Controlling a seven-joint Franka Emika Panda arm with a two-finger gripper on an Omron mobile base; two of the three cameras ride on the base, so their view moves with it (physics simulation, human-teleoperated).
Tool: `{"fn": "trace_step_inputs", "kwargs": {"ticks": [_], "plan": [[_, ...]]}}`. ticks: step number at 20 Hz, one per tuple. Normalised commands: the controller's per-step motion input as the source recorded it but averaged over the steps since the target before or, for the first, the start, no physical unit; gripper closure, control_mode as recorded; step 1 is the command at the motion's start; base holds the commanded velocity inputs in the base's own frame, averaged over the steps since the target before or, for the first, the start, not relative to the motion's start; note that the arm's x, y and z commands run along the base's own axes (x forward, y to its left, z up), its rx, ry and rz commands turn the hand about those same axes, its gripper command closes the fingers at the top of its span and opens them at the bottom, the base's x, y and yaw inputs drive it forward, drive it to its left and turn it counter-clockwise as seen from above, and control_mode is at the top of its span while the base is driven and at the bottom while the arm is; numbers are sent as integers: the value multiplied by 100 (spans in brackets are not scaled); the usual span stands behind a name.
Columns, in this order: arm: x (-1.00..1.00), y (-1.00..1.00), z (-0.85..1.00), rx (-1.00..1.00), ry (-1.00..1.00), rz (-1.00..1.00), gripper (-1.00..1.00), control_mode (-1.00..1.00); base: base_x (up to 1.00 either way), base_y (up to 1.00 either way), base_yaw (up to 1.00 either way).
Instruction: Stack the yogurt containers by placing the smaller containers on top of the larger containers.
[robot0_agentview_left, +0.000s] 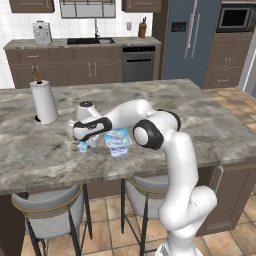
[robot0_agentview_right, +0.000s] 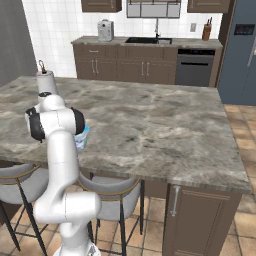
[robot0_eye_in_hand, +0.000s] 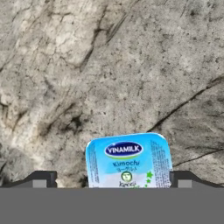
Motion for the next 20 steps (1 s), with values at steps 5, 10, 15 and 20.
{"fn": "trace_step_inputs", "kwargs": {"ticks": [5,10,15,20], "plan": [[0,0,-13,0,0,0,-100,-100,0,0,0],[0,-1,-15,0,0,0,-100,-100,0,0,0],[0,-9,-17,0,0,0,-100,-100,0,0,0],[0,-13,-18,0,0,0,-100,-100,0,0,0]]}}
